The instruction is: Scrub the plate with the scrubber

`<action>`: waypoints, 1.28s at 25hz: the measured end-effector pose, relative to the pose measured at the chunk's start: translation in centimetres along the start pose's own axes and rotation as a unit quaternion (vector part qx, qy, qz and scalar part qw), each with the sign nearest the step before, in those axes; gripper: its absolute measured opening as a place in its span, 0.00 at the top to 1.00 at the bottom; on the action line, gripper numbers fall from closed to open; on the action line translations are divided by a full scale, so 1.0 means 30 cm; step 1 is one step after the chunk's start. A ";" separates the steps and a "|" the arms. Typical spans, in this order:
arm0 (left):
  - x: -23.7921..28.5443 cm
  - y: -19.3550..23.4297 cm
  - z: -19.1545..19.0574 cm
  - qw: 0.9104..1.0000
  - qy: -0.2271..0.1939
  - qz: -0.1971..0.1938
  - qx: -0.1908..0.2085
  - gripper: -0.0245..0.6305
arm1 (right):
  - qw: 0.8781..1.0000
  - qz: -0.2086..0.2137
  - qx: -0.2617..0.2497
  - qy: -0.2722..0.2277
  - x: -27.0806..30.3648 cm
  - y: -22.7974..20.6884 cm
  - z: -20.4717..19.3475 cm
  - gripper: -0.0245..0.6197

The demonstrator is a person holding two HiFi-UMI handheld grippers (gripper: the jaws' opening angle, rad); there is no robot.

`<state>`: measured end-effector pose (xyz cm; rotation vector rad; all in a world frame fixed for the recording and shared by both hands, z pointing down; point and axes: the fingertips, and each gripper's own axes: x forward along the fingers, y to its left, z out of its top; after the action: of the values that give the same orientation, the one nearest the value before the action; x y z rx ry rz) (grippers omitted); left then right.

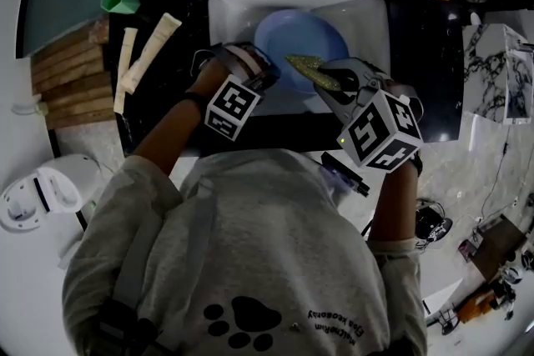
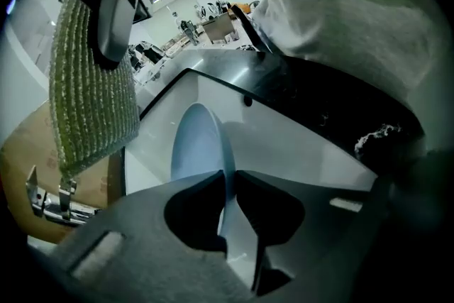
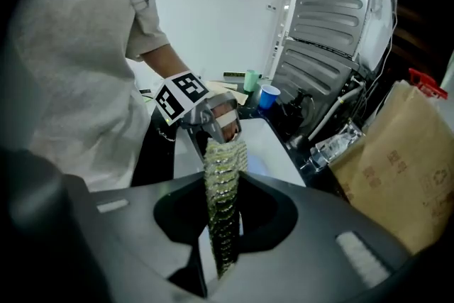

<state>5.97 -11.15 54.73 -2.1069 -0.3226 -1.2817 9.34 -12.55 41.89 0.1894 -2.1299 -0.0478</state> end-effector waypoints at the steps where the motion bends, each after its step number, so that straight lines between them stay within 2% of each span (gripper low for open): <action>1: 0.012 0.003 -0.004 1.000 -0.001 -0.002 -0.002 0.88 | 1.000 -0.002 0.004 0.001 0.002 -0.007 -0.008 0.86; 7: 0.067 0.006 -0.009 1.000 -0.009 -0.016 -0.009 0.88 | 1.000 -0.010 0.023 0.001 0.017 -0.034 -0.033 0.86; 13: 0.115 0.021 -0.026 0.999 -0.012 -0.013 -0.029 0.89 | 0.999 -0.002 0.034 0.000 0.044 -0.052 -0.047 0.86; 19: 0.181 -0.047 -0.034 0.998 -0.002 -0.053 -0.029 0.92 | 0.999 0.009 0.043 0.001 0.069 -0.056 -0.066 0.86; 23: 0.205 -0.061 -0.023 0.995 -0.011 -0.081 -0.052 0.93 | 0.999 0.011 0.048 0.000 0.077 -0.059 -0.076 0.86; 28: 0.232 -0.085 -0.020 0.989 -0.016 -0.121 -0.083 0.91 | 0.998 0.016 0.055 0.000 0.083 -0.050 -0.088 0.86; 32: 0.251 -0.114 -0.017 0.980 -0.023 -0.164 -0.107 0.90 | 0.998 0.017 0.060 -0.001 0.089 -0.049 -0.096 0.86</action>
<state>7.58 -9.73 62.73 -2.3382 -0.5954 -1.5136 10.54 -14.30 45.50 0.2232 -2.1379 0.1006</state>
